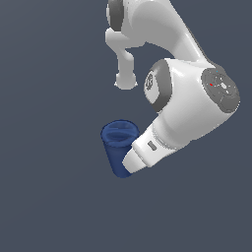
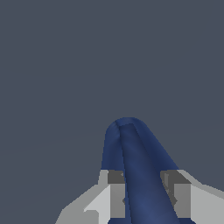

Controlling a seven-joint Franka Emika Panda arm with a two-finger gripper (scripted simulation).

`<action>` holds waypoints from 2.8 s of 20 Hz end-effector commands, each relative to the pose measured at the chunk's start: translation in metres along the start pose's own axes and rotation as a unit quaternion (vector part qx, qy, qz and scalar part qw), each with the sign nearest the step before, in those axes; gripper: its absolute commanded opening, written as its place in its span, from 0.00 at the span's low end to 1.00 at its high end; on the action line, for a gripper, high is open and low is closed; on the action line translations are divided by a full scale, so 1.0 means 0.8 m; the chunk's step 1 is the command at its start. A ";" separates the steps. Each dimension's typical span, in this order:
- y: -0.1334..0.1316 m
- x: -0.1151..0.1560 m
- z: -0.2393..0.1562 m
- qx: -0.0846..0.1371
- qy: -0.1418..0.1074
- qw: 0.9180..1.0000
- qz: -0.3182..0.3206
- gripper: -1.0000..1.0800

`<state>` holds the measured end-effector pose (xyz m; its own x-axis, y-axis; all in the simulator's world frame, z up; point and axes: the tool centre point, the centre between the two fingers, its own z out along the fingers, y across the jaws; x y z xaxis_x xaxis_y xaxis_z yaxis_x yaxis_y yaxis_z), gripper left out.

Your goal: Pick up the object and move it to a goal position.

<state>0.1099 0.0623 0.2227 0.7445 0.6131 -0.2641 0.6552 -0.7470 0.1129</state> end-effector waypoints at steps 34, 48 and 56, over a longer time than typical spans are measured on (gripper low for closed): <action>0.125 -0.362 -0.266 0.000 0.002 1.000 0.001 0.00; 0.148 -0.411 -0.306 -0.001 0.001 1.000 0.001 0.00; 0.149 -0.415 -0.307 0.000 0.001 1.000 0.001 0.00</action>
<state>-0.0262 -0.1655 0.5554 0.7443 0.6130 -0.2651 0.6549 -0.7476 0.1102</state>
